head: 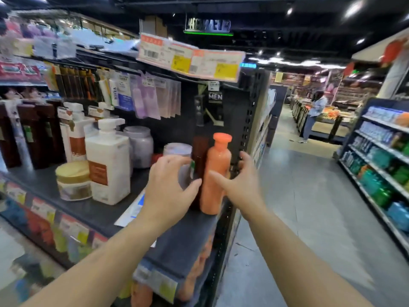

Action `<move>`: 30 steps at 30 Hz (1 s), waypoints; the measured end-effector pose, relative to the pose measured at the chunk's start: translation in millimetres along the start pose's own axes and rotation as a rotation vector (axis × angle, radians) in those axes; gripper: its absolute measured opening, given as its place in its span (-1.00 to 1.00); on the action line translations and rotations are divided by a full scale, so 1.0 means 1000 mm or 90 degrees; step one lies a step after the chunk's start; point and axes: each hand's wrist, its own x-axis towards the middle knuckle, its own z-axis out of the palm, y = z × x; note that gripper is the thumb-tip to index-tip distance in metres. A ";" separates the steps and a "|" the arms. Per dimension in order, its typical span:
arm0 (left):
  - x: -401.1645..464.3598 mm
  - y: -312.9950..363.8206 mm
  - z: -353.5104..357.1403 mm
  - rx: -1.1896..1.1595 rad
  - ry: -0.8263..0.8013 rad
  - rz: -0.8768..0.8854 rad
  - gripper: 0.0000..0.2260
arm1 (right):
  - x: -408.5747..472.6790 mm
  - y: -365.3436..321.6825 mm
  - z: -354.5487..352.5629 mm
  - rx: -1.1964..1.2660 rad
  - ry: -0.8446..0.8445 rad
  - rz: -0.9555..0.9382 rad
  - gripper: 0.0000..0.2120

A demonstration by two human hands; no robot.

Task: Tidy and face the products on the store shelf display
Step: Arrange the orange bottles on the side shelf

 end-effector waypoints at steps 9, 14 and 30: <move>-0.042 0.050 0.039 0.044 0.009 -0.150 -0.59 | 0.046 0.014 -0.014 -0.009 -0.256 -0.012 -0.19; -0.048 0.057 0.038 0.061 0.001 -0.211 -0.61 | 0.042 0.015 -0.015 0.051 -0.239 -0.005 -0.40; -0.165 0.097 0.061 -0.165 -0.221 -0.269 -0.53 | -0.126 0.077 -0.103 0.028 -0.336 0.046 -0.48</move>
